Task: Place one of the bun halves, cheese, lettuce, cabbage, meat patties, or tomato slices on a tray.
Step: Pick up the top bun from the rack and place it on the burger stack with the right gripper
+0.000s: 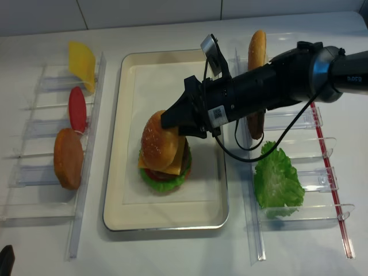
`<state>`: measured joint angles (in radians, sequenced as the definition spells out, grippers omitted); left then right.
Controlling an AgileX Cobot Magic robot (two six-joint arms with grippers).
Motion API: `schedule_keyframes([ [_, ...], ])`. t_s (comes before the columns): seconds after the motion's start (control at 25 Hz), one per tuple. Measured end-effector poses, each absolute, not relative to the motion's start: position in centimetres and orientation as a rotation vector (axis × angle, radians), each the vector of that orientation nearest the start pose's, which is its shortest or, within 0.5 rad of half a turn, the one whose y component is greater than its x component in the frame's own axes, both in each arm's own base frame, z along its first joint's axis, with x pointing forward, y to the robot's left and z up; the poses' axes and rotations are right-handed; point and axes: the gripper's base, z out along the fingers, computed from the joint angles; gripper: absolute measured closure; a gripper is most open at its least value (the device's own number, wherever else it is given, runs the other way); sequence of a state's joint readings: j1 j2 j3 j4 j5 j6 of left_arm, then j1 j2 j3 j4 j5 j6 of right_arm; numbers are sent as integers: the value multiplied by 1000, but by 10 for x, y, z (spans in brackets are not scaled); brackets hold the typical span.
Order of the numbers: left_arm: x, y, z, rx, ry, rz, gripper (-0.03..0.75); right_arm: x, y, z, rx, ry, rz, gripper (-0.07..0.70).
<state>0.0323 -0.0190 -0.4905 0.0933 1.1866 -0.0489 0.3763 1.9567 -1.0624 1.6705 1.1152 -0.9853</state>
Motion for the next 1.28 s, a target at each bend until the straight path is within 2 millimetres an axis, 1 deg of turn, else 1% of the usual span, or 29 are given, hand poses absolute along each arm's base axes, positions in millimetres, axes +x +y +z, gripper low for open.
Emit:
schedule_keyframes([
  [0.16,-13,7,265,-100,2156,104,206,311,209,180,-216,2384,1804,171],
  [0.28,-13,7,265,-100,2156,104,206,311,209,180,-216,2384,1804,136],
  [0.44,-13,7,265,-100,2156,104,206,311,209,180,-224,2386,1799,128],
  [0.64,-13,7,265,-100,2156,104,206,318,212,189,-321,2405,1739,126],
  [0.88,-13,7,265,-100,2156,104,206,325,211,197,-497,2554,1553,125],
  [1.08,-13,7,265,-100,2156,104,206,329,212,205,-572,2579,1517,125],
  [1.28,-13,7,265,-100,2156,104,206,335,210,214,-656,2636,1389,125],
])
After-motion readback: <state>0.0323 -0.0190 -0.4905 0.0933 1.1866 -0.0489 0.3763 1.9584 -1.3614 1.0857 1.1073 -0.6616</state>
